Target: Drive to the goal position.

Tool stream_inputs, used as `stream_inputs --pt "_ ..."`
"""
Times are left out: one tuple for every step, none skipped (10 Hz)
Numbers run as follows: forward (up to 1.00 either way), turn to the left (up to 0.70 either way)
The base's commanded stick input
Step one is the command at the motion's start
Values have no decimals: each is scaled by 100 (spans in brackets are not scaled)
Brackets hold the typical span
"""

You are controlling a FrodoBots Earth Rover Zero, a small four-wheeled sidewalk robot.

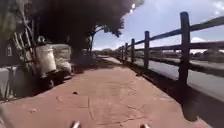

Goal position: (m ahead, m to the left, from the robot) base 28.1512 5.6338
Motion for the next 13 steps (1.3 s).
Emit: stream_inputs --pt "100 0" --pt "100 0" --pt "100 0" --pt "100 0" --pt "100 0" --pt "100 0" --pt "100 0" --pt "100 0" --pt "100 0" --pt "100 0" --pt "100 0" --pt "100 0" --pt "100 0"
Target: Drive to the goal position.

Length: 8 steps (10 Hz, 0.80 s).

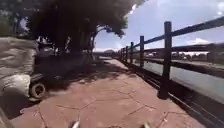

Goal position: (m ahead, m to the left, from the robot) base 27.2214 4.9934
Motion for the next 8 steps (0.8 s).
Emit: stream_inputs --pt "100 0" --pt "100 0" --pt "100 0" --pt "100 0" --pt "100 0" --pt "100 0" --pt "100 0" --pt "100 0"
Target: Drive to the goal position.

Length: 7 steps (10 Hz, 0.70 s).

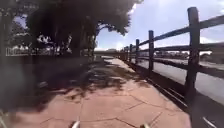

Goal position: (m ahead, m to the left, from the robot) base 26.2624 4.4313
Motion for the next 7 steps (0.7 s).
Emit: stream_inputs --pt "100 0" --pt "100 0" --pt "100 0" --pt "100 0" --pt "100 0" --pt "100 0" --pt "100 0"
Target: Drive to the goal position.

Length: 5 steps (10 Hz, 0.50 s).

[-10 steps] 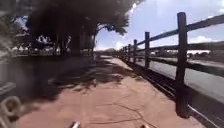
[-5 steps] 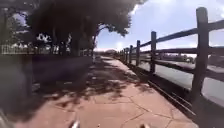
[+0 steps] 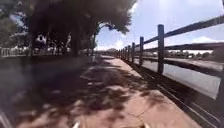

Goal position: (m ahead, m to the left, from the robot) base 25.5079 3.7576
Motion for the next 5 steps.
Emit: stream_inputs --pt "100 0" --pt "100 0" --pt "100 0" --pt "100 0" --pt "100 0"
